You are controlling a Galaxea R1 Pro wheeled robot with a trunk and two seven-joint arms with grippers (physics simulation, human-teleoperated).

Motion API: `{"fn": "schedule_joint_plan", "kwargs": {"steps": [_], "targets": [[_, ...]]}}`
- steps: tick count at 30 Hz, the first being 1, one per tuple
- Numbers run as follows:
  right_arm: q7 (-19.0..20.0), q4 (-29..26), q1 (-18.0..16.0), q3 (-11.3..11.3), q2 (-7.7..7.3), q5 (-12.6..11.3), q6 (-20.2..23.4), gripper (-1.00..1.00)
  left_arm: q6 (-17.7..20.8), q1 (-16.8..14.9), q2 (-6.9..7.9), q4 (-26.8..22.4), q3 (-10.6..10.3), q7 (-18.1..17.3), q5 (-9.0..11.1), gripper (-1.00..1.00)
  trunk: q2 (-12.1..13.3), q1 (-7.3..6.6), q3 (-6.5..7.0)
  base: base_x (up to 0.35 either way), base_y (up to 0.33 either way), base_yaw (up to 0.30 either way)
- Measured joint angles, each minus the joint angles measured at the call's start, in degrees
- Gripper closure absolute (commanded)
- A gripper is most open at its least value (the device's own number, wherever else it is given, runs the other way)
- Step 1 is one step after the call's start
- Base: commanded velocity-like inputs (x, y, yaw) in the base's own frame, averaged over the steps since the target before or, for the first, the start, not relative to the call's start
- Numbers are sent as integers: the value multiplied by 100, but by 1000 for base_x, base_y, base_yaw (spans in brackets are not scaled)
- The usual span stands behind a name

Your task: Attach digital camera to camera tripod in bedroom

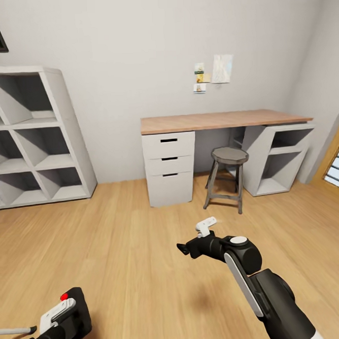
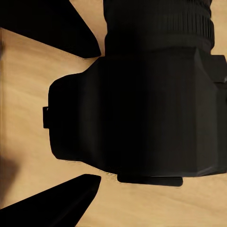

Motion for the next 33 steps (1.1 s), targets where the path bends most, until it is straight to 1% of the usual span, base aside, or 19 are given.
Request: {"fn": "schedule_joint_plan", "kwargs": {"steps": [5, 8, 9, 11, 22, 33], "targets": [[0, 0, 2, 32, 6, -1, 1, -100, -9, 0, -4, 12, -41, -2, 8, 100, 0, 0, 0, -9, -9, 288], [0, 0, 3, 113, 7, -2, 1, -100, -15, 0, 0, 44, -51, 3, 5, 100, 0, 0, 0, -3, -3, 288], [-1, 0, 3, 173, 8, -4, 2, -100, -20, 0, 2, 74, -55, 12, -2, 100, 0, 0, 0, -1, -2, 288], [-1, 0, 4, 199, 9, 0, 1, -100, -24, 0, 2, 97, -58, 20, 1, 100, 0, 0, 0, -1, -1, 288], [-13, -1, 11, 245, 46, -1, 8, -100, -51, -1, 16, 168, -56, 33, 3, 100, 0, 0, 0, -10, 2, 288], [-15, -1, 21, 384, 56, -7, 7, -100, -54, -1, 45, 173, -37, -19, 4, 100, 0, 1, 0, -174, 223, 288]]}}
